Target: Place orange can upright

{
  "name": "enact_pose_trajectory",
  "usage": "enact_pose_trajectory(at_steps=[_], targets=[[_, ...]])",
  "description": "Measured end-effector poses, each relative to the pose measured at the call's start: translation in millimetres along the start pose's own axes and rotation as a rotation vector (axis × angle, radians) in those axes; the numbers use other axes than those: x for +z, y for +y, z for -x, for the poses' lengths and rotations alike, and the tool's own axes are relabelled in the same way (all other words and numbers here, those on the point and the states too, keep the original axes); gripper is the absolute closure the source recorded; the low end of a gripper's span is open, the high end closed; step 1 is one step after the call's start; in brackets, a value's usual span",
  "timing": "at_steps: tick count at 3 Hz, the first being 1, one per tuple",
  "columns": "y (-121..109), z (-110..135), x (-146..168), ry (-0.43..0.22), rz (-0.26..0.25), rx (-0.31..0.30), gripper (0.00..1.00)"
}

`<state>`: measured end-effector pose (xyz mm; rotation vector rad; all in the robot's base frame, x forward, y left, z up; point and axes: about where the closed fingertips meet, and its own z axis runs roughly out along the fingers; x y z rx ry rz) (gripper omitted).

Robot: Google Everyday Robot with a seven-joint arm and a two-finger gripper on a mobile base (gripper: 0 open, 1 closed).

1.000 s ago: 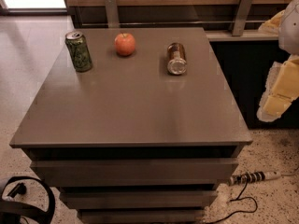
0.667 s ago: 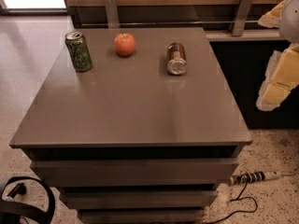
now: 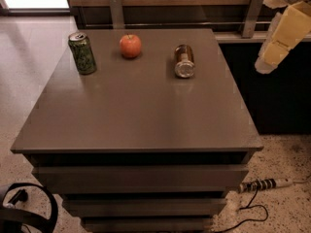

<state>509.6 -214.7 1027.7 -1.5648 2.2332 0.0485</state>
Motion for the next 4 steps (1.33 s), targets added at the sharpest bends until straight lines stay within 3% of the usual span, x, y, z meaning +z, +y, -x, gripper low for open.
enact_pose_trajectory(at_steps=[1, 2, 3, 4], targets=[[-23.7, 12.6, 6.9, -0.059, 0.014, 0.11, 0.0], [-40.0, 23.6, 17.5, -0.045, -0.006, 0.271, 0.0], [-44.7, 24.1, 28.3, 0.048, -0.045, 0.429, 0.0], [-45.1, 30.8, 31.5, 0.089, -0.138, 0.564, 0.0]])
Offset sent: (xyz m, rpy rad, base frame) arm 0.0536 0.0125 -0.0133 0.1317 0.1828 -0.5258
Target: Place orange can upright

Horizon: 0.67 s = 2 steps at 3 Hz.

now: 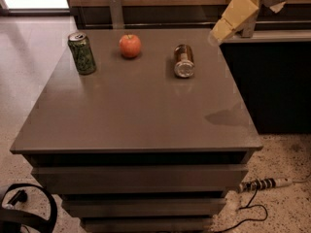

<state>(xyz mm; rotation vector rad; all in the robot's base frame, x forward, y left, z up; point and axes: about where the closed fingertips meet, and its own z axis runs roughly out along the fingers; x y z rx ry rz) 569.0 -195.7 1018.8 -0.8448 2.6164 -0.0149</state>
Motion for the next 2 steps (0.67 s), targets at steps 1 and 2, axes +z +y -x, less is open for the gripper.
enact_pose_trajectory(at_steps=[1, 2], targets=[[8.8, -6.9, -4.4, -0.063, -0.074, 0.13, 0.0], [3.8, -17.5, 18.8, -0.144, -0.107, 0.321, 0.0]])
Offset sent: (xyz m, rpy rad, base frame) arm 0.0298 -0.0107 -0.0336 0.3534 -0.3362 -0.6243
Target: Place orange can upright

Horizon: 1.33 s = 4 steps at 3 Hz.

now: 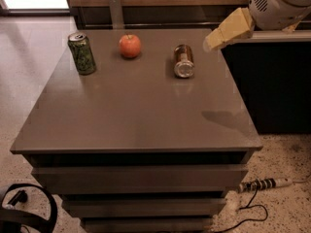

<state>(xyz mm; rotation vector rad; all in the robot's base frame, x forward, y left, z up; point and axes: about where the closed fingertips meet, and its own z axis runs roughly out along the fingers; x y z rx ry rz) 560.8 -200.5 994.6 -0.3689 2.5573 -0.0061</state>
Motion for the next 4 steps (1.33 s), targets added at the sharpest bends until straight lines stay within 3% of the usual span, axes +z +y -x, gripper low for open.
enact_pose_trajectory(at_steps=[1, 2, 3, 4], targets=[[1.8, 16.7, 4.6, -0.068, 0.007, 0.082, 0.0], [1.8, 16.8, 4.6, -0.068, 0.007, 0.082, 0.0], [8.8, 31.5, 10.2, -0.031, 0.011, 0.058, 0.0], [21.8, 48.5, 31.4, 0.047, 0.016, 0.022, 0.0]])
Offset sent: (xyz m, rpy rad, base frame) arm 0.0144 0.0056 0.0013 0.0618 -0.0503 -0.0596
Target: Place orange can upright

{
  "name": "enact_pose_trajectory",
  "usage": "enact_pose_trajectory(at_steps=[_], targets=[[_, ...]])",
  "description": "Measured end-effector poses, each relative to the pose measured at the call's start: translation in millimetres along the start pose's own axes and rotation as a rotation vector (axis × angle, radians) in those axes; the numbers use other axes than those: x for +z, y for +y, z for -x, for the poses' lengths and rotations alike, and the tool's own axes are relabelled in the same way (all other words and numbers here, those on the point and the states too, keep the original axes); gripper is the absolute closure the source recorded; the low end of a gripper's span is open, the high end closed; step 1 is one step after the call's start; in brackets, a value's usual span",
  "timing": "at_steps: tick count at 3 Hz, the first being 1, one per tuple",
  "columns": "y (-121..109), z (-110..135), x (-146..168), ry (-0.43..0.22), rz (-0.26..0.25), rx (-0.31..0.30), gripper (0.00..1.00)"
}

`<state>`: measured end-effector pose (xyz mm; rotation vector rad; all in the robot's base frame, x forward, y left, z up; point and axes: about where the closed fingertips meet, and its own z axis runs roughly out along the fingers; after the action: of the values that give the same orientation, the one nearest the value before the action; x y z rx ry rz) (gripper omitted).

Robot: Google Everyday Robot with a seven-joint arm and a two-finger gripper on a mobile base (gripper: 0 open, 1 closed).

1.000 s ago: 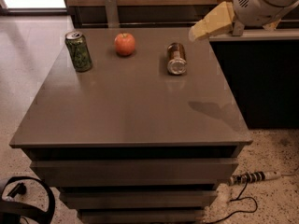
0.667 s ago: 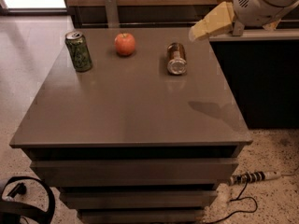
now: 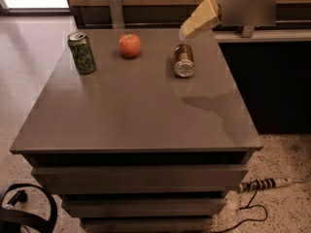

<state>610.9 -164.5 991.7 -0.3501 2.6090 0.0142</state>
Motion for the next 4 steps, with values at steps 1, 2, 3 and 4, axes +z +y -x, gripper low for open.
enact_pose_trajectory(at_steps=[1, 2, 3, 4], targets=[[8.5, 9.7, 26.5, 0.071, 0.015, -0.016, 0.0], [13.7, 15.6, 53.1, 0.13, 0.024, -0.018, 0.0], [15.4, 25.7, 76.7, 0.172, 0.038, -0.017, 0.0], [17.5, 37.9, 95.1, 0.198, 0.047, -0.021, 0.0]])
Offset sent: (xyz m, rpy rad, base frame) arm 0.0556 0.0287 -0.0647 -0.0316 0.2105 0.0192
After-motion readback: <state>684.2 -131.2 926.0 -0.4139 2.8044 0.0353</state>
